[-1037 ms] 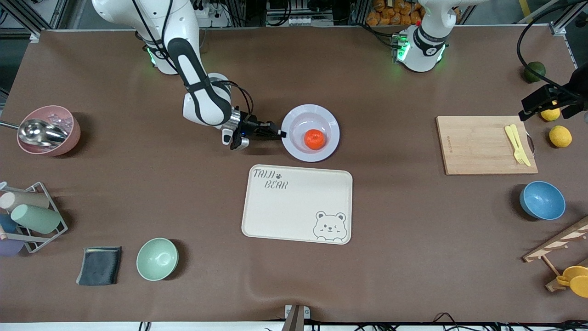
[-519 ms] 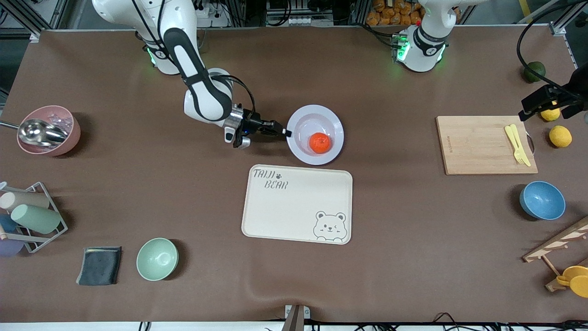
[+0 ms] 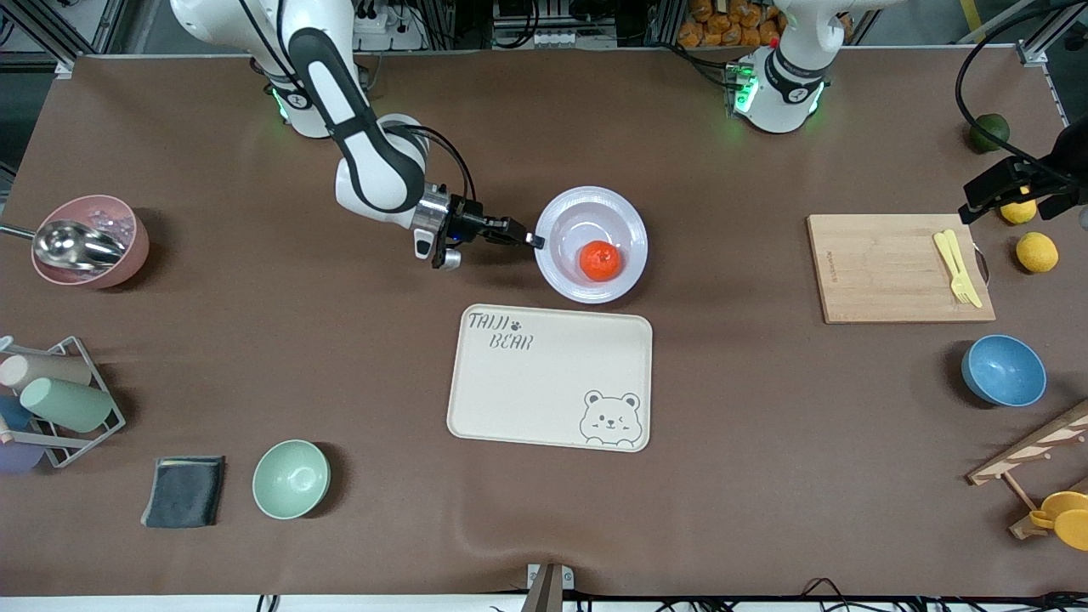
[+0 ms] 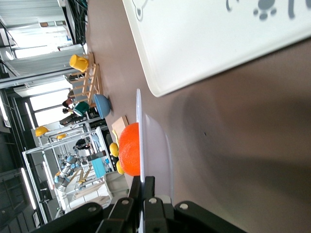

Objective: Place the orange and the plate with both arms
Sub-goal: 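Lift the plate with the right gripper and move it toward the tray, then lower the plate onto the bear tray and open the right gripper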

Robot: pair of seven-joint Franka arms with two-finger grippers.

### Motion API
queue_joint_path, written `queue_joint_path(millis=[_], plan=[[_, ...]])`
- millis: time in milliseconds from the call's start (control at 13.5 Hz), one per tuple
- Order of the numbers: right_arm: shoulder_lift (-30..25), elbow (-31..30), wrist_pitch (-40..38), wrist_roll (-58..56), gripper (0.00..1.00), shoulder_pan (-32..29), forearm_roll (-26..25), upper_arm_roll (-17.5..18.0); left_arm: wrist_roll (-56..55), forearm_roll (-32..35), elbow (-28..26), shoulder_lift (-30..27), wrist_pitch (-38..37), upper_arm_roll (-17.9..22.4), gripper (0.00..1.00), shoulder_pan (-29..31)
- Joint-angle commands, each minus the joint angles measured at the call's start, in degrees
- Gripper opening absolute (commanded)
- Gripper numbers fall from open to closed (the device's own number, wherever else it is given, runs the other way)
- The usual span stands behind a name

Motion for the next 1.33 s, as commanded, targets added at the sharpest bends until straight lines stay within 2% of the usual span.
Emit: queue_joint_path(millis=[0, 148, 296, 593, 815, 1185, 1259], plan=[[-0.8, 0.4, -0.2, -1.4, 0.0, -3.2, 1.5, -0.1, 1.0, -1.0, 0.2, -0.2, -0.1, 0.2, 1.0, -0.1], [1.7, 2.6, -4.0, -5.9, 0.0, -7.7, 1.4, -0.1, 0.8, -1.1, 0.8, 0.1, -0.1, 0.2, 1.0, -0.3], [8.4, 8.6, -8.8, -8.1, 0.0, -11.0, 1.3, -0.1, 0.7, -1.1, 0.9, 0.2, -0.1, 0.2, 1.0, -0.2], [16.8, 18.2, -8.2, -8.6, 0.0, -13.8, 0.6, -0.1, 0.8, -1.1, 1.0, 0.2, -0.1, 0.2, 1.0, -0.2], [19.2, 20.7, -7.9, -9.1, 0.0, -13.8, 0.0, -0.2, 1.1, -1.1, 0.9, 0.2, -0.1, 0.2, 1.0, -0.2], [20.1, 22.0, -3.0, -10.5, 0.0, -13.8, -1.2, -0.1, 1.1, -1.1, 0.9, 0.6, -0.1, 0.2, 1.0, -0.1], [20.1, 22.2, -2.6, -10.3, 0.02, -13.5, -1.2, -0.2, 1.2, -1.1, 0.9, 0.6, -0.1, 0.2, 1.0, 0.0]])
